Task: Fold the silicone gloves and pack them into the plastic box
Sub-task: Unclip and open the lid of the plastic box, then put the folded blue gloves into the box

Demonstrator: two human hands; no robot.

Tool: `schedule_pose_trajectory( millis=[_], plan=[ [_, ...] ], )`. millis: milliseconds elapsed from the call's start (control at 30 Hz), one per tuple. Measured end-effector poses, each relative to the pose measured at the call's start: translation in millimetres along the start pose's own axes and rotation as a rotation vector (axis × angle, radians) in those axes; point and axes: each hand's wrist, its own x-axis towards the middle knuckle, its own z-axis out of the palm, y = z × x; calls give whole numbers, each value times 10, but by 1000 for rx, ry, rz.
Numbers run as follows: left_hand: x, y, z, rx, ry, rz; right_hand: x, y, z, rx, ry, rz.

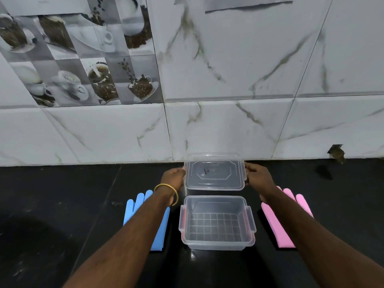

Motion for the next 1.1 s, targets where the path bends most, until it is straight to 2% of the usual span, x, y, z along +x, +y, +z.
schedule_pose_trajectory(
  millis=[100,267,467,633,733,833,967,1100],
  plan=[
    [106,-78,21,27,3,-107,96,141,61,-41,-26,23],
    [231,-329,29,50,-101,-264,172,315,131,-195,-45,65],
    [284,-504,19,87,-95,-310,276,530,148,-408,-149,153],
    [288,-484,50,190,-84,-289,309,597,131,-596,-249,116],
    [241,-438,47,281,-56,-222,269,553,132,-594,-160,145],
    [150,-379,-44,433,-8,-71,230,436,121,-637,-49,89],
    [9,-326,-340,618,43,102,93,124,187,-631,-45,-22],
    [-148,-429,-890,719,195,74,-110,-205,450,-576,-46,-183]
  ],
)
